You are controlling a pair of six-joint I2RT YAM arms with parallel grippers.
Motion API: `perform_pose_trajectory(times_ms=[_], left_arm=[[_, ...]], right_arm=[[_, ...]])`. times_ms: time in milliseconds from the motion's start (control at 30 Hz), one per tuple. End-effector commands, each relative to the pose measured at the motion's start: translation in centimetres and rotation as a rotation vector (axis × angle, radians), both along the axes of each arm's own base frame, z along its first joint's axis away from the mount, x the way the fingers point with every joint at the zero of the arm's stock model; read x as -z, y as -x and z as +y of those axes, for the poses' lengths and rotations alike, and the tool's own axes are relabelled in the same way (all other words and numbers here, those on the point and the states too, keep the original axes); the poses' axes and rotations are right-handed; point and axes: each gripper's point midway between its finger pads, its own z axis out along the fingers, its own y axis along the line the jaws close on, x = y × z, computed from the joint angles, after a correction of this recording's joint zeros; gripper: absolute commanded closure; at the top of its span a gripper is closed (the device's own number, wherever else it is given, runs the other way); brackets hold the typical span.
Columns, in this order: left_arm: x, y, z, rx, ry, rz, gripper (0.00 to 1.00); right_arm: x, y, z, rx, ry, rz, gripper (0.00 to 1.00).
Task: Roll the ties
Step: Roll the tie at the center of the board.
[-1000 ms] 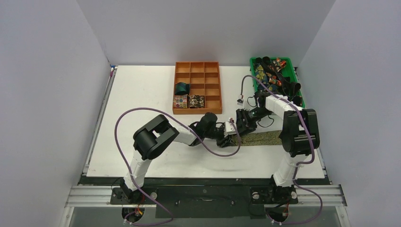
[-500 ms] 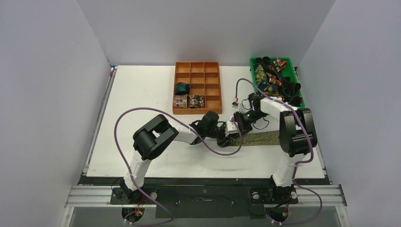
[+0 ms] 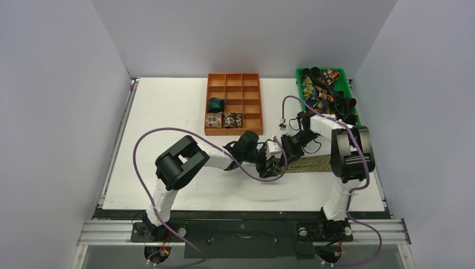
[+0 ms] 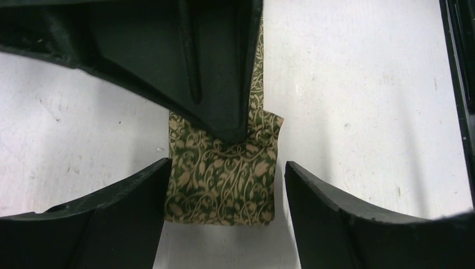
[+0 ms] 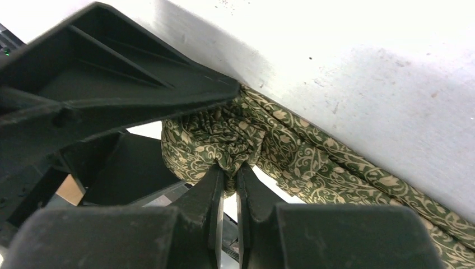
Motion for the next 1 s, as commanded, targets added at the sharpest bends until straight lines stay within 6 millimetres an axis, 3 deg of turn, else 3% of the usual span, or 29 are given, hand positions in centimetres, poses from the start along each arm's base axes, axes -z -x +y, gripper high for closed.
perform_pose_trajectory(times_ms=[0, 267, 467, 633, 833, 967], left_arm=[[-3.0, -1.2, 0.3, -0.063, 0.034, 0.005, 0.29], [-3.9, -1.0, -0.3, -0.049, 0.127, -0.006, 0.27], [-4.7, -1.1, -1.6, -0.059, 0.219, 0.032, 0.26], [-2.5, -0.7, -1.9, -0.061, 0.198, 0.077, 0.36], [0.1, 0.7, 0.0, -0.045, 0.178, 0.099, 0.36], [1.1, 0.0, 0.9, -0.070, 0.125, 0.082, 0.63]], right_arm=[[4.8, -1.5, -5.4, -0.078, 0.322, -0.095, 1.00], [5.0, -2.4, -5.0, -0.098, 0.382, -0.113, 1.00], [4.7, -1.3, -4.5, -0.144, 0.413, -0.109, 1.00], [4.8, -0.8, -4.2, -0.147, 0.417, -0.109, 1.00], [4.7, -1.6, -3.1, -0.125, 0.358, -0.127, 1.00], [4.0, -1.9, -0.3, -0.121, 0.236, -0.129, 1.00]])
